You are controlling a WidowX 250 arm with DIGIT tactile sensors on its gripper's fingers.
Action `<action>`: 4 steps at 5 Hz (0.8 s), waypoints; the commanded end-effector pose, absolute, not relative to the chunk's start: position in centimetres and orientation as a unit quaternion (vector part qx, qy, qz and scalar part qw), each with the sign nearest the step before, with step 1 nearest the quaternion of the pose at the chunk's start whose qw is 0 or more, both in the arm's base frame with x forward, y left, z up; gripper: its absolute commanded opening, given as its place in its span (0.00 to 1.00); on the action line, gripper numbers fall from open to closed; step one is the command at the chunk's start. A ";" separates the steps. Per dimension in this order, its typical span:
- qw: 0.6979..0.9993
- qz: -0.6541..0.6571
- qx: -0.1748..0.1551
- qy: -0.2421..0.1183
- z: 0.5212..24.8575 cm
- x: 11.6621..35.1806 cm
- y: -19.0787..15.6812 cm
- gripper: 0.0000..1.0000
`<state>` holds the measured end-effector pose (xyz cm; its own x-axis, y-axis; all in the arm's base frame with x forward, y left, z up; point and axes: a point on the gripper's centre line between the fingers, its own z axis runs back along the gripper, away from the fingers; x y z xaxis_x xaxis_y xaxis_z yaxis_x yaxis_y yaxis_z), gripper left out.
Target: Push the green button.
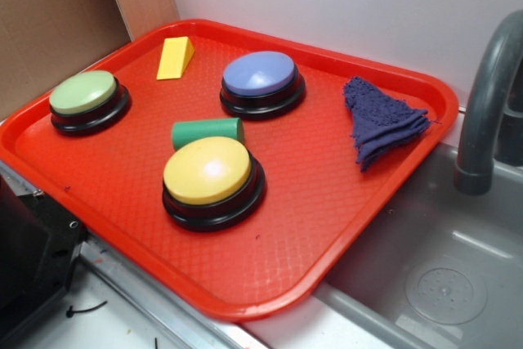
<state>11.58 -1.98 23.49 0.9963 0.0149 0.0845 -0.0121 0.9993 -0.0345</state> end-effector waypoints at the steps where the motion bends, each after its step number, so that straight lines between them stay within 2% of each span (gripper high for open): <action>1: 0.999 0.007 -0.017 -0.042 23.5 11.6 -2.0 1.00; 2: 0.995 0.097 0.017 -0.010 19.7 14.5 1.8 1.00; 3: 0.987 0.159 0.001 -0.024 16.5 16.3 5.0 1.00; 4: 0.980 0.195 0.011 -0.028 13.5 17.3 7.5 1.00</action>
